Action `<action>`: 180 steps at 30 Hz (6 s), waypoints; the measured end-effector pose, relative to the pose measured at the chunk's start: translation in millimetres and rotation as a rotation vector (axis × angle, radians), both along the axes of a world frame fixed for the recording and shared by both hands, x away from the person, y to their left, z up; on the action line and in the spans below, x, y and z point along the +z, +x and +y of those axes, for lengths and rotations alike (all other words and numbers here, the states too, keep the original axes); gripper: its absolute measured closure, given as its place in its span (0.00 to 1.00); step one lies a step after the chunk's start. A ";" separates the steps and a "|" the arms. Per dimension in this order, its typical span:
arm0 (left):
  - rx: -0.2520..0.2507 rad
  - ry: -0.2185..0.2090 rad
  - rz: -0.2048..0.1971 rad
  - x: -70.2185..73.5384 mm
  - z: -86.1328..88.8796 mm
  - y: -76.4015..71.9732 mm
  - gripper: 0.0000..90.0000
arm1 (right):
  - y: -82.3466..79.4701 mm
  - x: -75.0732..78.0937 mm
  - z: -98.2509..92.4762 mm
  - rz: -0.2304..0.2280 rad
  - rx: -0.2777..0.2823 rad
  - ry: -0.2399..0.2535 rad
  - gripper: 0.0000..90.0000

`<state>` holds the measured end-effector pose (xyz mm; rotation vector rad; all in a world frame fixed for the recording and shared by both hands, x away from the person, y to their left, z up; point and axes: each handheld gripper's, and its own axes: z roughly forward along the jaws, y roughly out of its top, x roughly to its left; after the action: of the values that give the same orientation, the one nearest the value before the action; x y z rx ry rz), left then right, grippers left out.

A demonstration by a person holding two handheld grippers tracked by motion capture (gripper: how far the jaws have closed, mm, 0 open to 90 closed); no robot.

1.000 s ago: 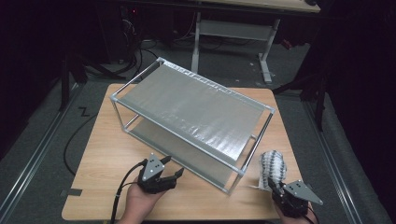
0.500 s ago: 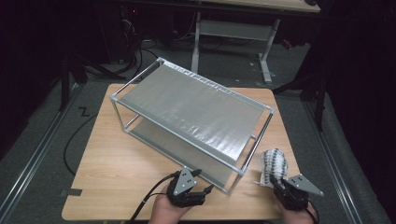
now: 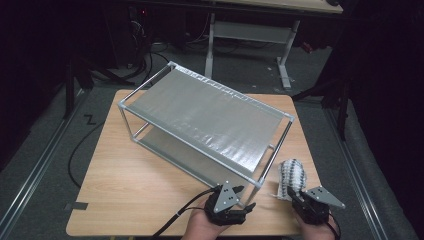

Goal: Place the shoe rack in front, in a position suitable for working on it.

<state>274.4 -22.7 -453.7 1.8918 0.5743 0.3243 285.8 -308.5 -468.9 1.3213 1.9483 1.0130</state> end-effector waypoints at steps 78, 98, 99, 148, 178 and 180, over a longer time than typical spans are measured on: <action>0.068 0.001 -0.057 2.0 81.6 -19.8 0.81 | -14.9 -26.4 145.6 0.140 0.508 -0.040 0.85; 0.079 0.021 -0.061 2.6 90.0 -22.8 0.89 | 16.5 -28.3 98.8 0.167 0.295 -0.051 0.84; 0.078 0.020 -0.061 2.5 90.1 -22.7 0.89 | 19.5 -28.3 94.7 0.165 0.278 -0.051 0.84; 0.072 0.011 -0.056 1.5 93.4 -22.4 0.89 | -12.4 -31.1 159.1 0.200 0.538 -0.008 0.84; 0.067 0.006 -0.058 0.8 95.0 -22.8 0.89 | 38.1 -30.0 77.1 0.174 0.203 -0.019 0.85; 0.068 0.006 -0.057 0.9 95.1 -23.1 0.89 | 42.7 -30.1 67.7 0.169 0.167 -0.021 0.85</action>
<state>251.3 72.4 -452.9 1.8652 0.6009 0.4229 328.4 -240.8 -499.0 1.2862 2.2210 0.9820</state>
